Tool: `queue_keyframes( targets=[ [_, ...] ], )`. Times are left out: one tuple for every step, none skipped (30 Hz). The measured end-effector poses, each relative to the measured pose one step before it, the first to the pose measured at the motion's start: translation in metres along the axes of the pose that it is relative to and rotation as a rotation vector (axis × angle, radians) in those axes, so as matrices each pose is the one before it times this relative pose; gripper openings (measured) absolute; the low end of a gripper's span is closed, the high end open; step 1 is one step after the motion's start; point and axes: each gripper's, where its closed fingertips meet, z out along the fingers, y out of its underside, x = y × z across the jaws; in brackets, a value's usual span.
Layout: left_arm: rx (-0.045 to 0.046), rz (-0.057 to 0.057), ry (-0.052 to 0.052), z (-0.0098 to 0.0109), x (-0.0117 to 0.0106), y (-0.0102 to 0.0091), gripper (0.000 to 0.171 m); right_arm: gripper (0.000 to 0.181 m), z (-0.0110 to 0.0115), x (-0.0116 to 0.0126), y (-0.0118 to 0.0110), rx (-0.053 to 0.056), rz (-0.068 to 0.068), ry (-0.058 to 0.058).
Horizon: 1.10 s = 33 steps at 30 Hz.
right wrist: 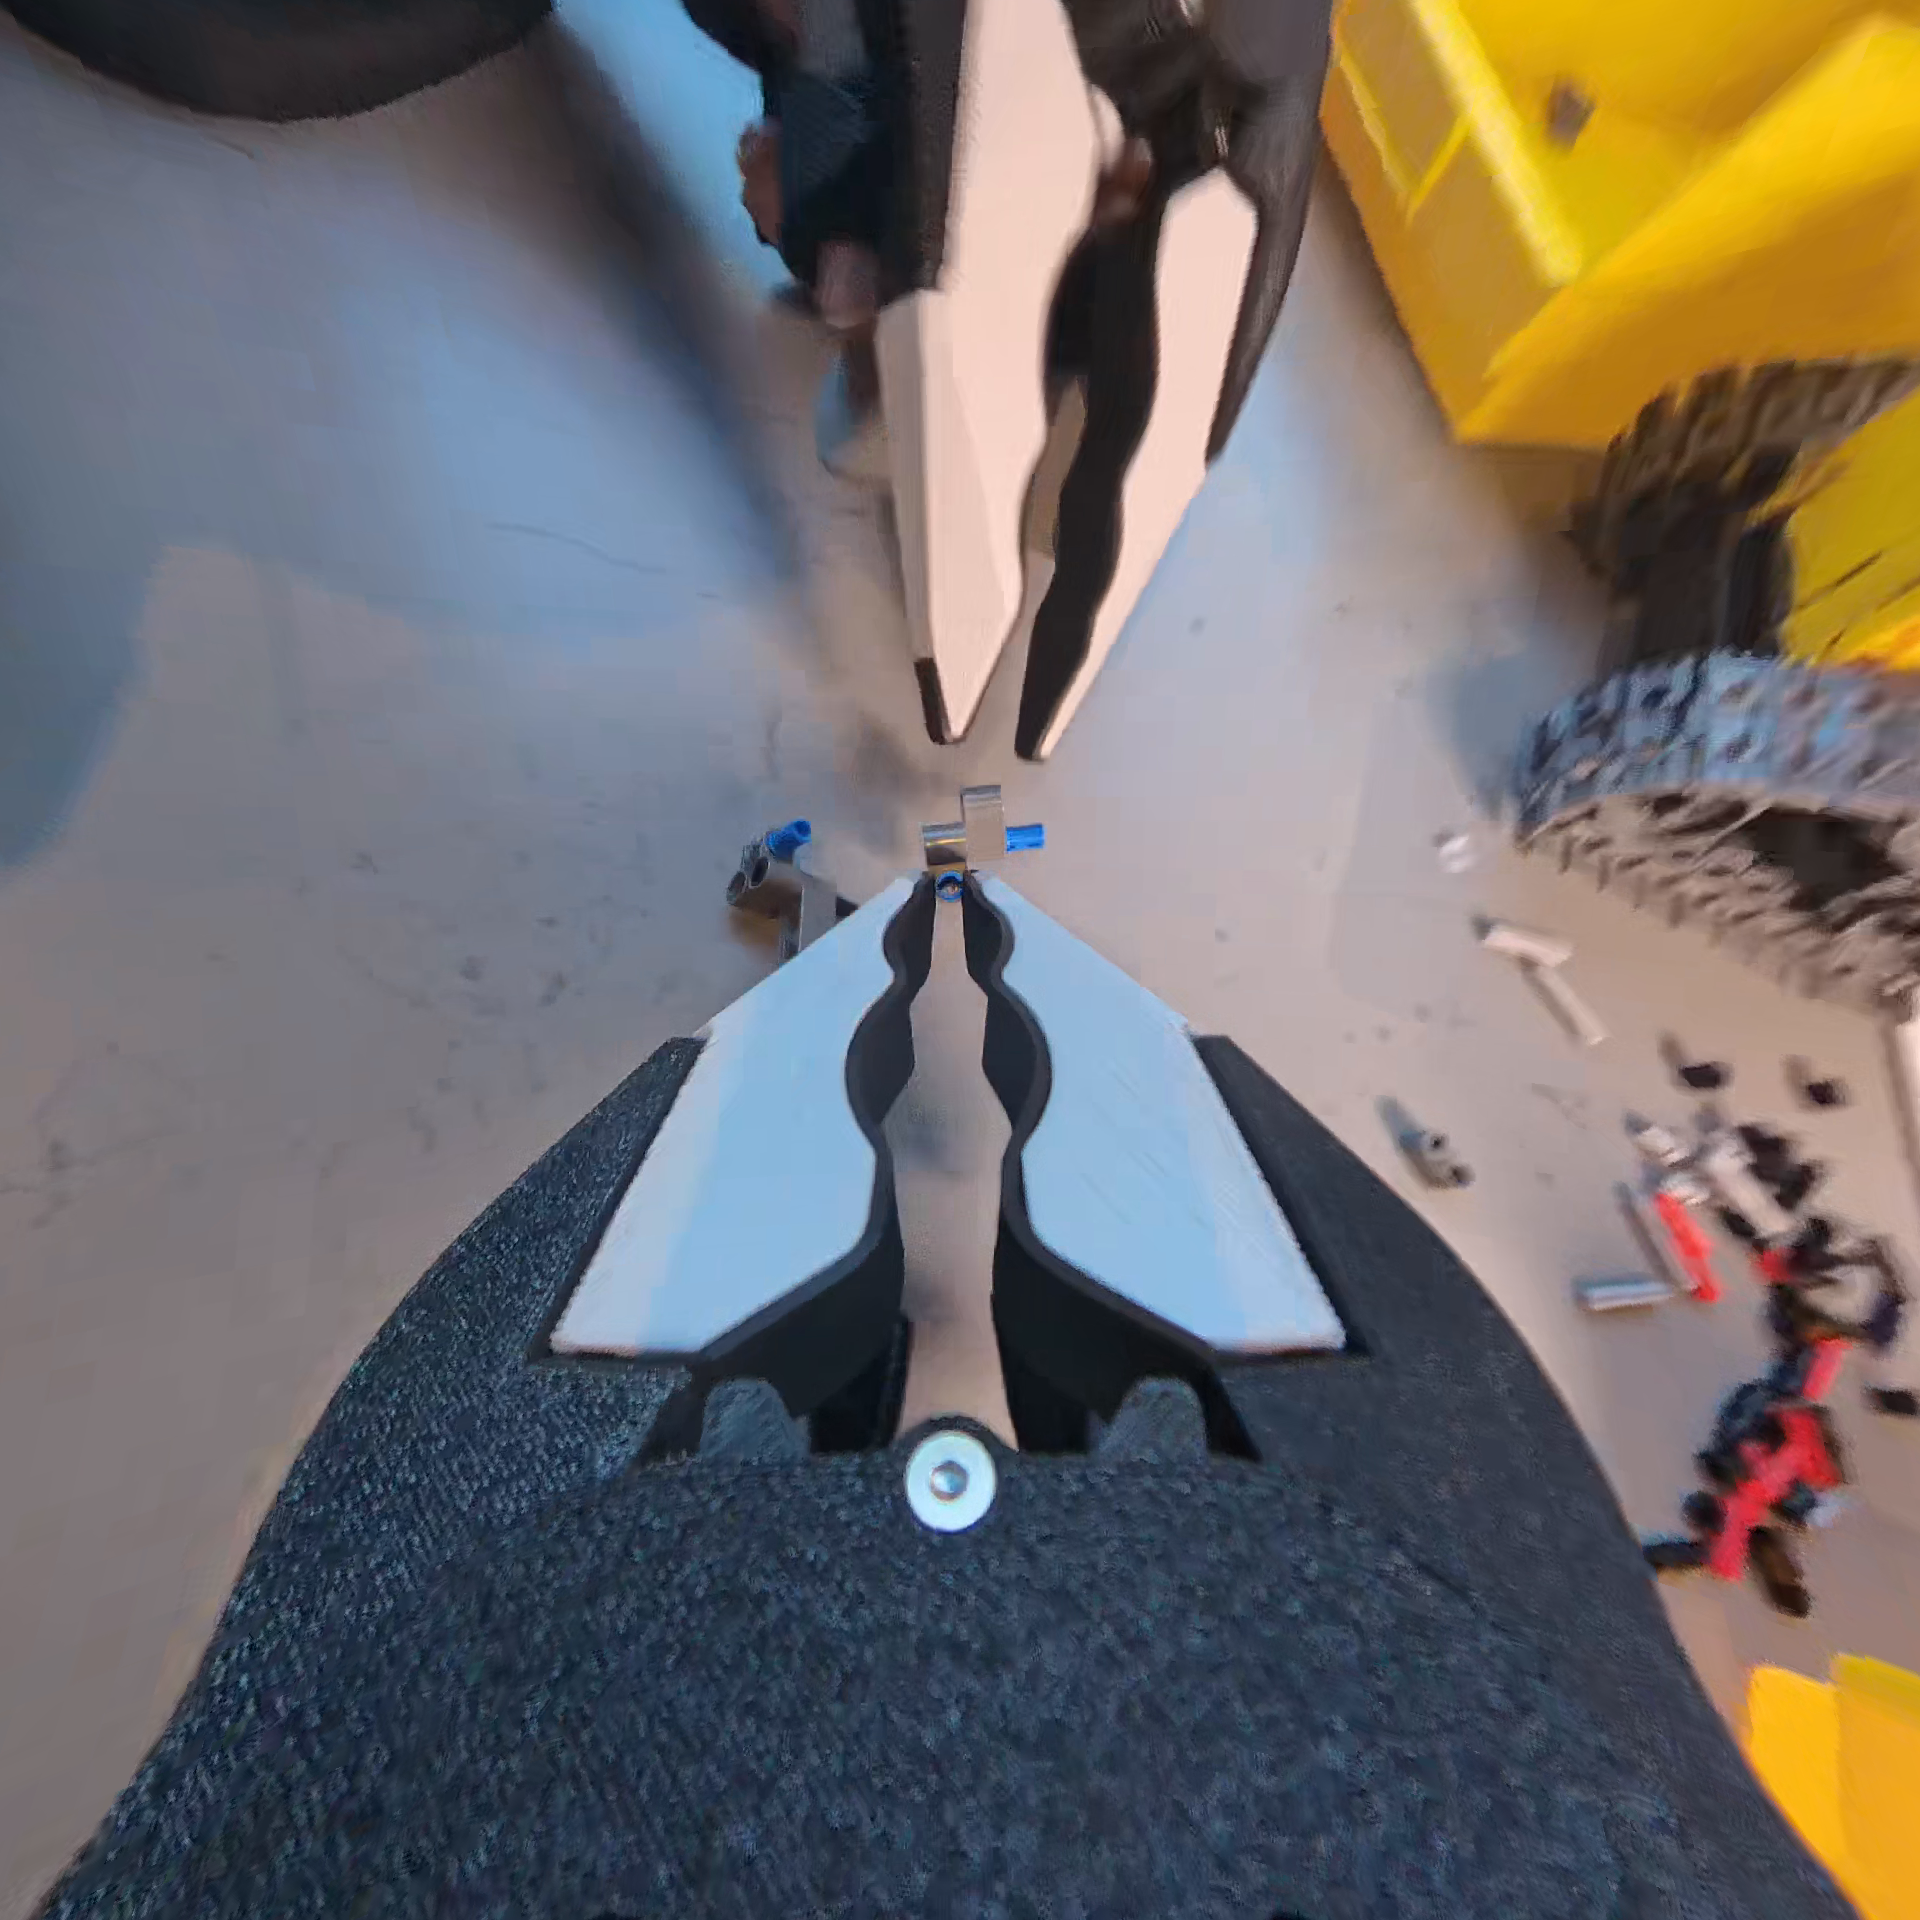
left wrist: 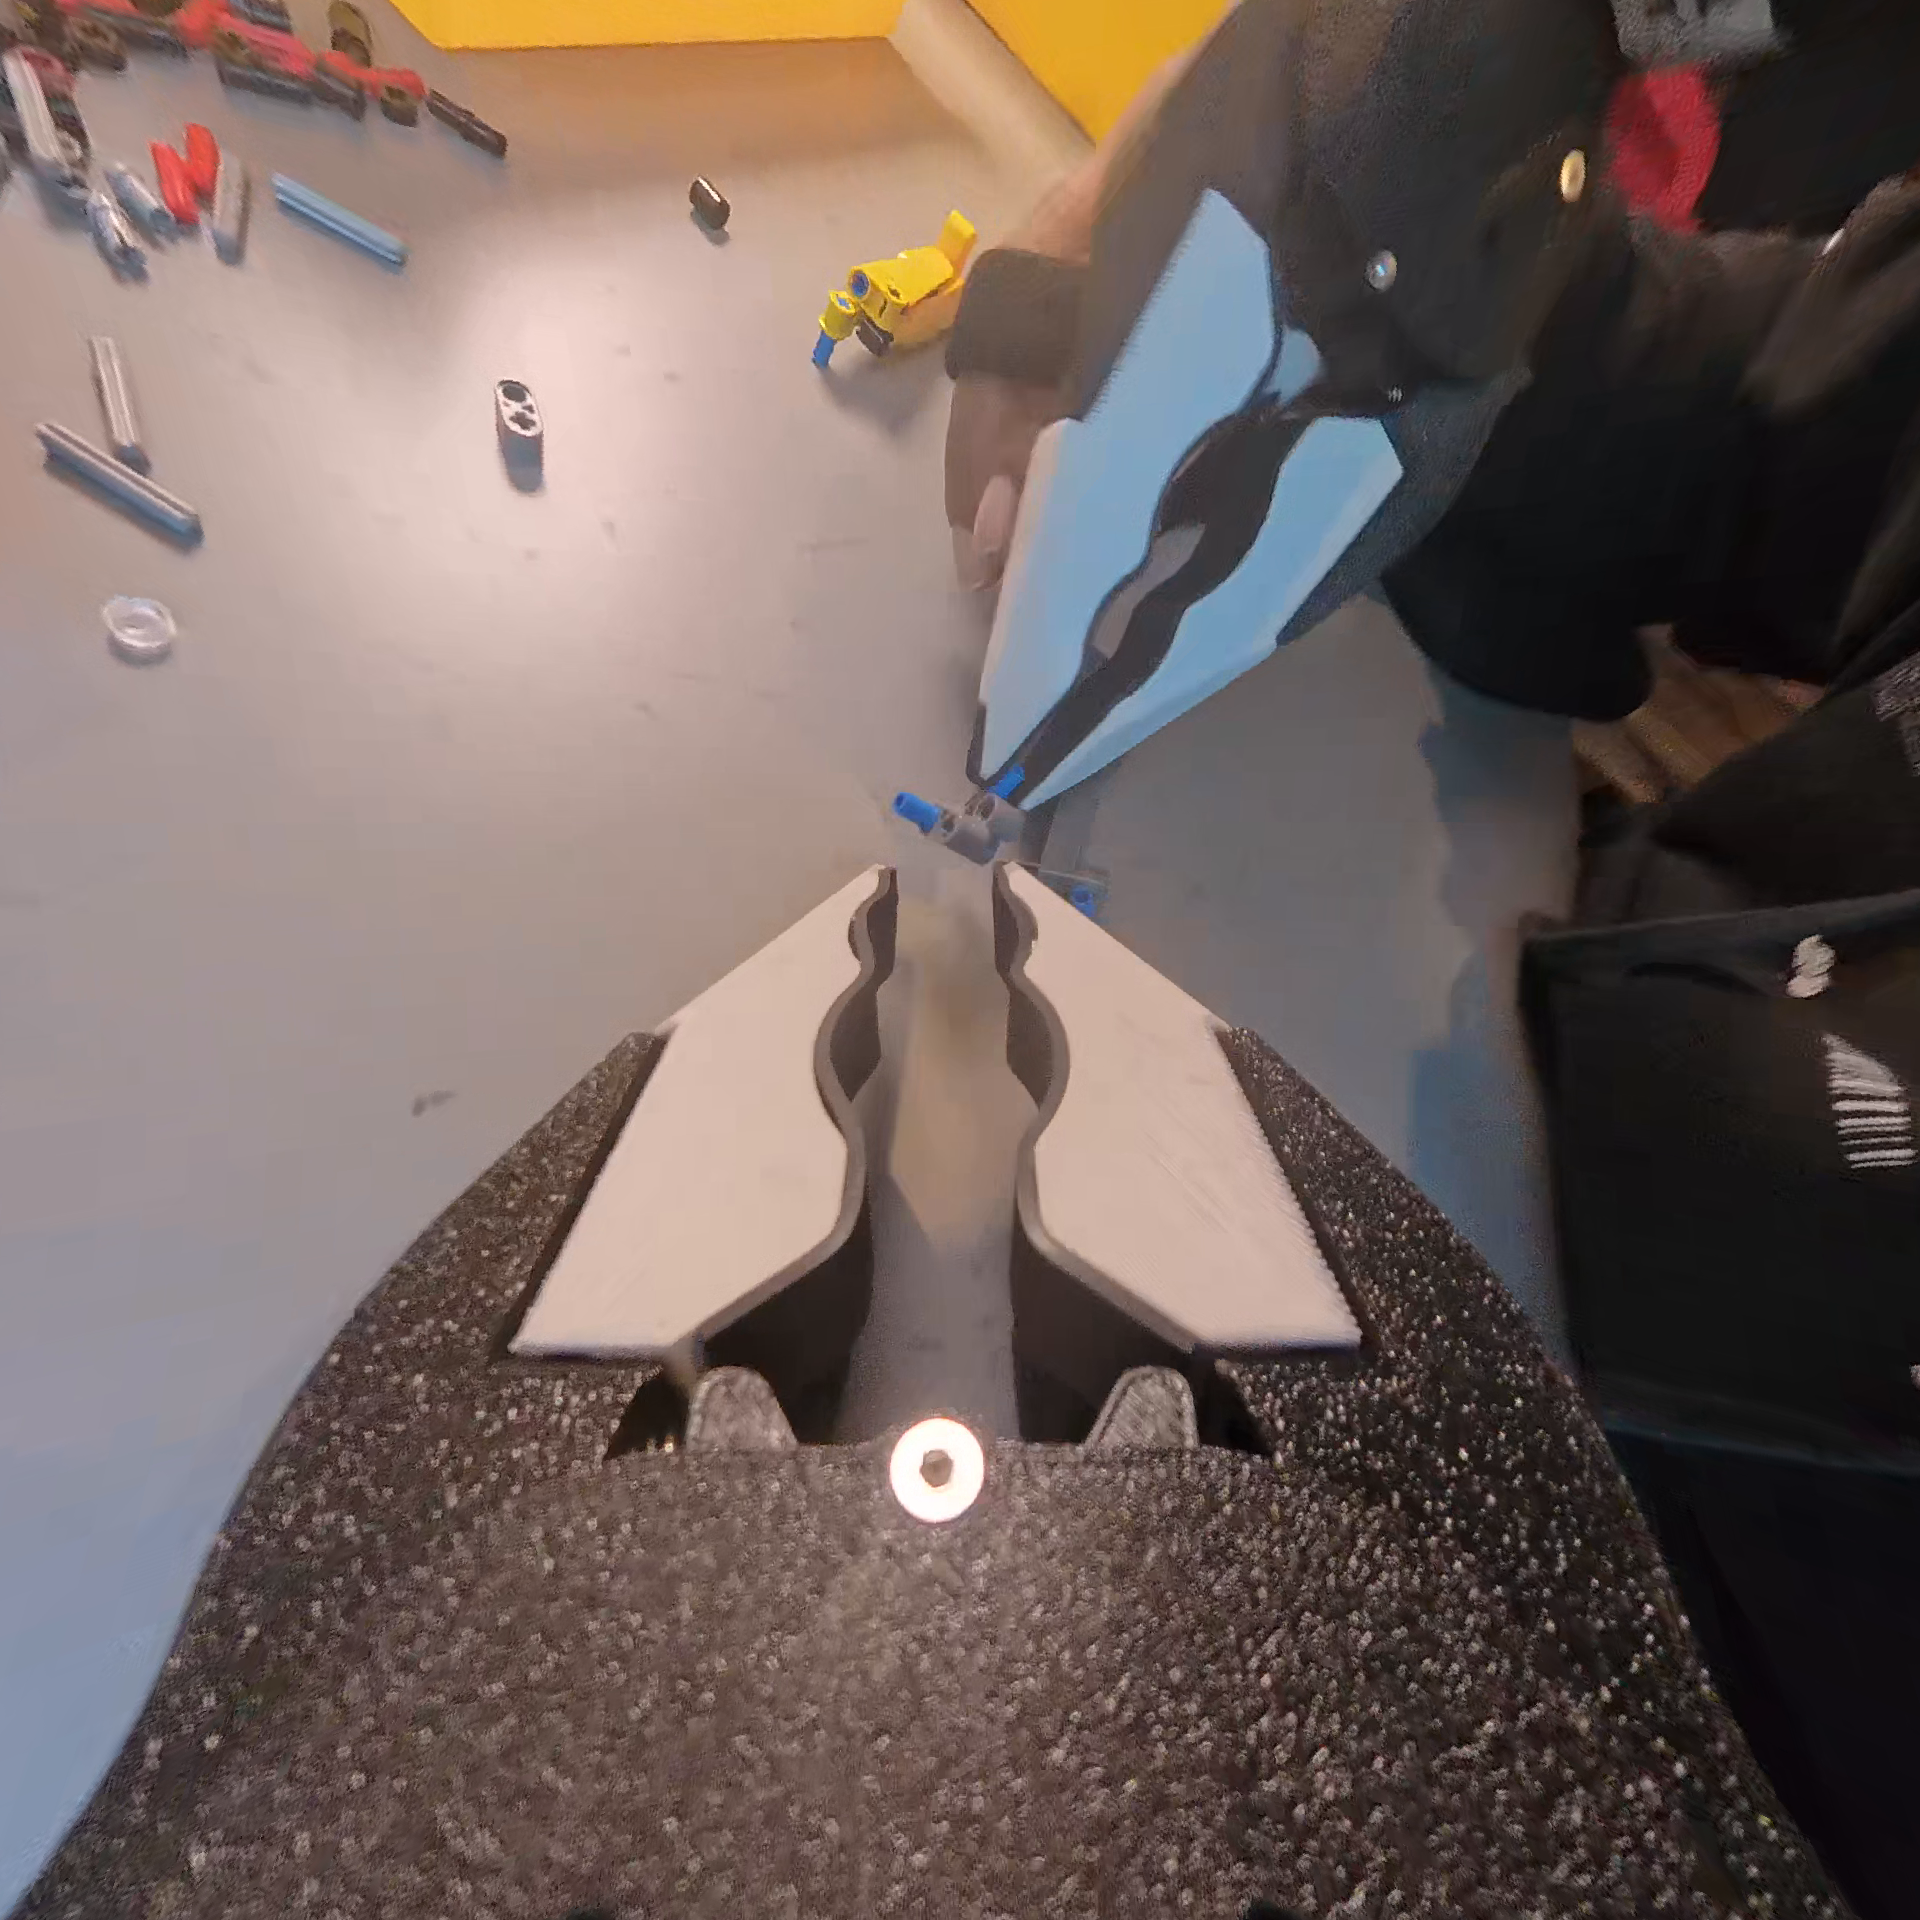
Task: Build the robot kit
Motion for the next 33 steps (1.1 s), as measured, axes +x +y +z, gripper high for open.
queue_keyframes(
  targets=[
    [0.01212,-0.0483,0.0270,-0.00021,0.00146,-0.00129,0.018,0.005,-0.00207,0.00140,-0.00541,0.0218,-0.0902,0.0451],
    [0.01991,-0.0474,0.0375,-0.00061,0.00284,-0.00250,0.018,0.005,-0.00179,0.00188,-0.00475,0.0160,-0.1006,0.0533],
    [0.02757,-0.0491,0.0533,-0.00102,0.00536,-0.00391,0.018,0.005,-0.00077,0.00129,-0.00217,-0.0056,-0.0860,0.0440],
    [0.02831,-0.0466,0.0439,-0.00127,0.00411,-0.00431,0.018,0.005,-0.00014,0.00297,-0.00041,-0.0182,-0.0695,0.0490],
    [0.02239,-0.0321,0.0177,-0.00100,0.00091,-0.00343,0.017,0.005,-0.00025,0.00172,-0.00112,-0.0120,-0.0644,0.0377],
    [0.01365,-0.0125,0.0018,-0.00068,-0.00062,-0.00189,0.014,0.005,-0.00056,0.00104,-0.00302,0.0020,-0.0550,0.0307],
    [0.00370,0.0024,0.0037,-0.00017,0.00073,-0.00052,0.012,0.005,-0.00035,0.00187,-0.00247,-0.0015,-0.0418,0.0305],
    [-0.00013,0.0092,-0.0002,0.00025,0.00106,-0.00018,0.012,0.005,0.00000,0.00090,-0.00006,-0.0150,-0.0364,0.0183],
    [0.00167,0.0176,-0.0131,0.00015,-0.00032,-0.00072,0.011,0.005,-0.00028,0.00134,-0.00009,-0.0091,-0.0298,0.0183],
    [0.00203,0.0268,-0.0149,-0.00020,-0.00012,-0.00096,0.011,0.004,-0.00075,0.00139,-0.00024,-0.0002,-0.0128,0.0149],
    [0.00322,0.0371,-0.0173,-0.00059,0.00030,-0.00147,0.010,0.005,-0.00091,0.00136,-0.00071,0.0109,0.0157,0.0075],
    [0.00090,0.0521,-0.0241,-0.00043,0.00003,-0.00145,0.009,0.006,-0.00120,0.00165,-0.00035,0.0159,0.0527,-0.0048],
    [-0.00661,0.0699,-0.0284,0.00013,0.00028,-0.00036,0.008,0.008,-0.00169,0.00045,0.00039,0.0147,0.0870,-0.0273],
    [-0.01653,0.0851,-0.0314,0.00050,0.00031,0.00130,0.008,0.014,-0.00192,-0.00051,0.00185,0.0077,0.1051,-0.0440],
    [-0.02614,0.0891,-0.0414,0.00088,-0.00081,0.00258,0.007,0.018,-0.00231,-0.00346,0.00371,-0.0041,0.1046,-0.0652],
    [-0.03344,0.0855,-0.0400,0.00105,-0.00049,0.00365,0.007,0.019,-0.00251,-0.00636,0.00532,-0.0167,0.0996,-0.0811],
    [-0.03545,0.0739,-0.0287,0.00149,0.00097,0.00397,0.007,0.020,-0.00225,-0.00668,0.00501,-0.0185,0.0871,-0.0728],
    [-0.03553,0.0610,-0.0245,0.00200,0.00116,0.00413,0.007,0.022,-0.00170,-0.00762,0.00293,-0.0085,0.0682,-0.0652],
    [-0.03440,0.0505,-0.0227,0.00238,0.00089,0.00419,0.007,0.023,-0.00024,-0.00761,0.00320,-0.0140,0.0484,-0.0542],
    [-0.03280,0.0399,-0.0157,0.00271,0.00140,0.00431,0.007,0.023,0.00153,-0.00416,0.00357,-0.0222,0.0246,-0.0251],
    [-0.02635,0.0308,-0.0052,0.00281,0.00236,0.00357,0.007,0.023,0.00266,-0.00249,0.00305,-0.0209,0.0089,-0.0091],
    [-0.01774,0.0230,0.0037,0.00270,0.00328,0.00252,0.007,0.023,0.00325,-0.00214,0.00377,-0.0284,0.0040,-0.0089],
    [-0.01027,0.0158,0.0079,0.00236,0.00333,0.00152,0.007,0.023,0.00343,0.00035,0.00394,-0.0290,-0.0005,0.0045],
    [-0.00719,0.0089,0.0038,0.00185,0.00219,0.00098,0.007,0.023,0.00310,0.00002,0.00383,-0.0247,-0.0047,0.0006],
    [-0.00792,0.0059,0.0027,0.00154,0.00164,0.00094,0.007,0.023,0.00232,-0.00105,0.00240,-0.0125,-0.0014,-0.0072],
    [-0.00782,0.0062,0.0056,0.00114,0.00199,0.00087,0.007,0.018,0.00124,-0.00156,0.00153,-0.0062,0.0019,-0.0096],
    [-0.00315,0.0058,0.0052,0.00062,0.00192,0.00030,0.007,0.013,-0.00047,-0.00189,-0.00123,0.0102,-0.0006,-0.0097],
    [0.00090,0.0030,0.0065,0.00027,0.00175,-0.00044,0.007,0.008,-0.00169,-0.00130,-0.00125,0.0090,-0.0091,-0.0025],
    [0.00104,-0.0002,0.0065,0.00043,0.00148,-0.00040,0.007,0.008,-0.00223,-0.00236,-0.00116,0.0082,-0.0148,-0.0085],
    [0.00151,-0.0012,0.0050,0.00059,0.00128,-0.00044,0.007,0.008,-0.00269,-0.00335,-0.00148,0.0112,-0.0097,-0.0140],
    [0.00299,-0.0011,0.0064,0.00069,0.00147,-0.00064,0.007,0.008,-0.00246,-0.00291,-0.00225,0.0159,0.0018,-0.0129],
    [0.00302,-0.0008,0.0078,0.00073,0.00191,-0.00083,0.007,0.008,-0.00207,-0.00236,-0.00183,0.0146,0.0096,-0.0097],
    [0.00195,0.0004,0.0069,0.00088,0.00191,-0.00076,0.007,0.008,-0.00168,-0.00179,-0.00065,0.0102,0.0118,-0.0056]
  ],
)
